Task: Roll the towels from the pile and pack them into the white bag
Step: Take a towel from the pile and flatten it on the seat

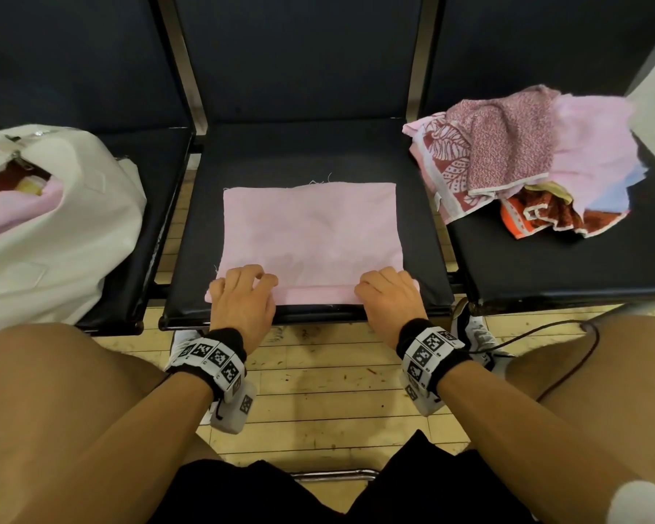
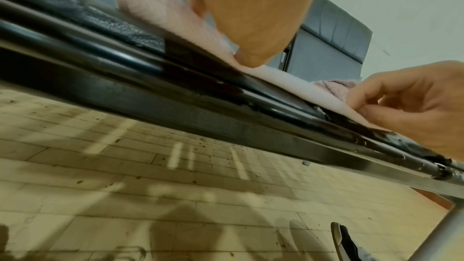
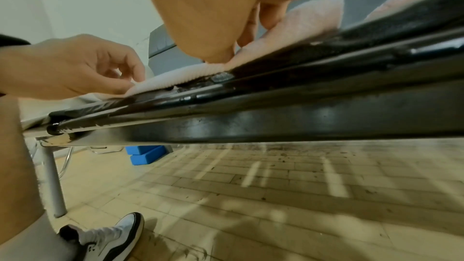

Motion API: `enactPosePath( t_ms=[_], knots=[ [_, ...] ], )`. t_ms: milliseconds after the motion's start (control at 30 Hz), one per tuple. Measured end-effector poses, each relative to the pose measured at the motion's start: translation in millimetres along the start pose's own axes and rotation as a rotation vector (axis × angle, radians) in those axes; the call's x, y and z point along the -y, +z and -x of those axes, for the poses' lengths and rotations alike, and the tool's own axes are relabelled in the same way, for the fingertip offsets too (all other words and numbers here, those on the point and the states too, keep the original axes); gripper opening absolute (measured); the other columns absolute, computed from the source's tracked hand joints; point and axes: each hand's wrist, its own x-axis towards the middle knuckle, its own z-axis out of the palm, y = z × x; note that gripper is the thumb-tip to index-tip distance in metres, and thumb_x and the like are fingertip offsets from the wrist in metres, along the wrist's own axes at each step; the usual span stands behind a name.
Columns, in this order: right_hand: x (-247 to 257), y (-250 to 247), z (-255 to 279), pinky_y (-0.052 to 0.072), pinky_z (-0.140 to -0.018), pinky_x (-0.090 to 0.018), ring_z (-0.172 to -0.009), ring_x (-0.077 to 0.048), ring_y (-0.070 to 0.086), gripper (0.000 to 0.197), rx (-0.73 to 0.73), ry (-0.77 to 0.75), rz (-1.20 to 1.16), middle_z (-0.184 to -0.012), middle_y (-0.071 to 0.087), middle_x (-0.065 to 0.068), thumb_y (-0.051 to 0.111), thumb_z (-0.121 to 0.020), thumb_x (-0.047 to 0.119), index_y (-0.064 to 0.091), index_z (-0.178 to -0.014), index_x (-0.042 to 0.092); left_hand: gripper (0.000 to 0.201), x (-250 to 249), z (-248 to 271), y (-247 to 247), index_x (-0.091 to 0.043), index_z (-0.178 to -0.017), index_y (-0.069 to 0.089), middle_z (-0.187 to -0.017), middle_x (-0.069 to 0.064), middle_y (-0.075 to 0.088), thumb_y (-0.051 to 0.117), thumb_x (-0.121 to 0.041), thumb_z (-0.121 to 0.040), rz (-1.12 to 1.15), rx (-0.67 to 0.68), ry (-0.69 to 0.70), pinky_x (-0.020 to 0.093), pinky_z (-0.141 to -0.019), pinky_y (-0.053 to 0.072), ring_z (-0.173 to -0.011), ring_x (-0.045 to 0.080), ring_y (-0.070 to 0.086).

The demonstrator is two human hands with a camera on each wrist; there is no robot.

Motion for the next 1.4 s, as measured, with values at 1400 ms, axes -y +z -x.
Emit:
enactPosePath(
  t_ms=[1400],
  knots=[
    [1.6, -3.9, 0.8, 0.049, -0.077, -0.041, -0.084, -0.029, 0.059, 0.015, 0.064, 0.179, -0.078, -0.09, 0.066, -0.004, 0.069, -0.082, 0.008, 0.066, -0.096, 0.014, 0.024, 4.4, 1.3, 1.9, -0.019, -0.104, 0.061, -0.105, 0.001, 0.063, 0.043, -0.031, -0.093, -0.001, 0.031, 0.013, 0.044, -0.087, 0.04, -0.098, 0.028, 0.053]
  ],
)
